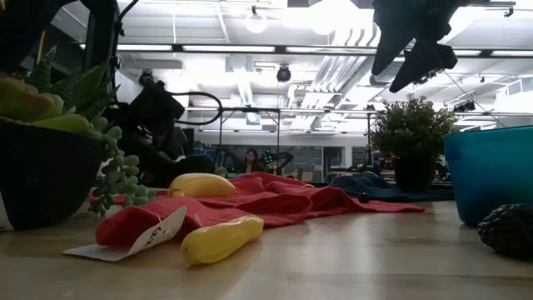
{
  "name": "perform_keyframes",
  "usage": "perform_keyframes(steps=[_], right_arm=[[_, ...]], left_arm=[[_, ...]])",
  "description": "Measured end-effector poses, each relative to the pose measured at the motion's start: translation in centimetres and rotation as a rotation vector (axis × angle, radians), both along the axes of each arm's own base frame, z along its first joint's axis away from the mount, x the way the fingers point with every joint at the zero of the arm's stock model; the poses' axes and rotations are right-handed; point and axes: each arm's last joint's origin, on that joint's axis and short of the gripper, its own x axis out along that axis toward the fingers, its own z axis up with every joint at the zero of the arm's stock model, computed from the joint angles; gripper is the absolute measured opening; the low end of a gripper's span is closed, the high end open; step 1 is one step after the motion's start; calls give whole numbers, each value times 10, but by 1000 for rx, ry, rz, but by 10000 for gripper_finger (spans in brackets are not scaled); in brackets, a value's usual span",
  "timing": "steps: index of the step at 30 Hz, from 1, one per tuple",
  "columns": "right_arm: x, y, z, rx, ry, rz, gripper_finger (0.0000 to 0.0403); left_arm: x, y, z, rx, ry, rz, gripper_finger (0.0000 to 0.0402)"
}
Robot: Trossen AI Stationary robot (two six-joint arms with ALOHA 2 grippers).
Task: Pick and placing Produce into tupperware
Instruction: Put the top blueberry into the blue bin
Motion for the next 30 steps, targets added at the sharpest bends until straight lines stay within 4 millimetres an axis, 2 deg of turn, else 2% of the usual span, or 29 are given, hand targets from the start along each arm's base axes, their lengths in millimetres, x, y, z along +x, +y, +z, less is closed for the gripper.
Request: perform_keyframes(steps=[22,25,30], right_arm=[[0,0,0,-1,-2,0,261],[0,0,0,-1,-2,0,261],[0,0,0,-1,-2,0,261]], left_arm=[[-3,2,-1,-20,-34,44,159],[-3,2,-2,-20,-32,46,145],[-4,2,-2,-20,-28,50,98]])
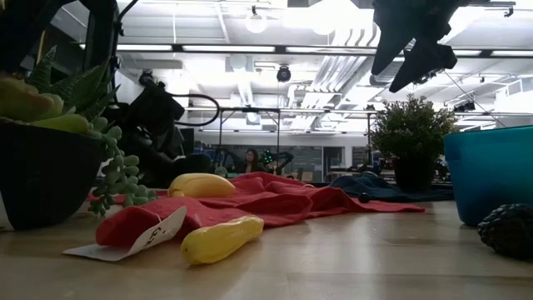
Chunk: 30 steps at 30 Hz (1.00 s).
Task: Pick and placing Produce into tupperware
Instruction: Put the top blueberry into the blue bin
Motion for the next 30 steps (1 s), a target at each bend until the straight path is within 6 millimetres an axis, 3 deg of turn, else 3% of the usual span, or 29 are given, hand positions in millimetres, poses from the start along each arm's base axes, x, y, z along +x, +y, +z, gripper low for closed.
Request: perform_keyframes(steps=[8,15,23,30], right_arm=[[0,0,0,0,0,0,261],[0,0,0,-2,2,3,261],[0,0,0,-3,2,3,261],[0,0,0,-3,2,3,261]], left_arm=[[0,0,0,1,1,4,44],[0,0,0,-2,0,0,63],[0,0,0,-2,-1,-1,41],[0,0,0,-1,-6,-4,51]])
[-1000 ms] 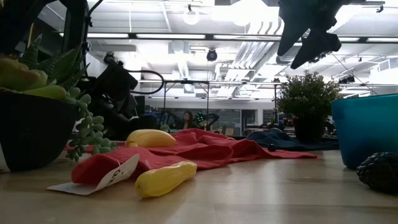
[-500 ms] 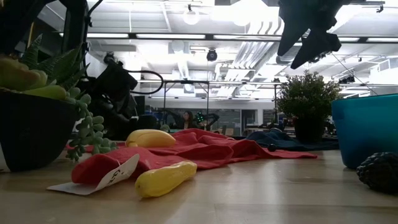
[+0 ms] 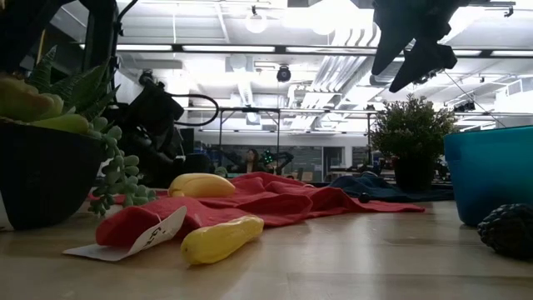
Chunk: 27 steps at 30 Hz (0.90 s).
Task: Pick and placing Produce into tupperware
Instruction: Put the top blueberry into the blue bin
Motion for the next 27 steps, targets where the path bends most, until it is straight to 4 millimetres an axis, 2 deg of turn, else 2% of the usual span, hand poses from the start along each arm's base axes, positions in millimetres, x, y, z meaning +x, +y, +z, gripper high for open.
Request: perform_keyframes(steps=[16,27], right_arm=[[0,0,0,0,0,0,261],[0,1,0,0,0,3,261]], left_arm=[[1,0,1,7,-16,-5,38],[4,-3,7,16,-120,-121,38]])
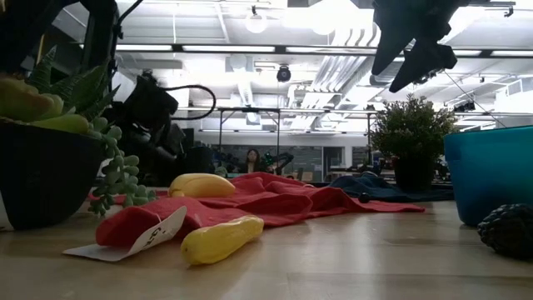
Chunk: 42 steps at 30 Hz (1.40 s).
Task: Pick and placing Produce into tupperware
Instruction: Put the top blueberry into the blue bin
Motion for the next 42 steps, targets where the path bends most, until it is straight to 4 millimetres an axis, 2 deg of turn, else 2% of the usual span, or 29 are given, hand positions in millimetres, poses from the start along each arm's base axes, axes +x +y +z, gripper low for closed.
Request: perform_keyframes(steps=[7,17,24,35,42], right_arm=[[0,0,0,0,0,0,261],[0,0,0,0,-1,0,261],[3,0,2,4,-31,0,261],[20,4,16,96,-269,-1,261],[28,7,26,227,-426,-32,261]], left_arm=[[4,1,22,89,-20,-52,38],[6,-1,72,199,-94,-206,38],[-2,-10,108,230,-128,-346,39],[-26,-31,160,245,-207,-582,38],[-30,-37,204,235,-191,-729,38]])
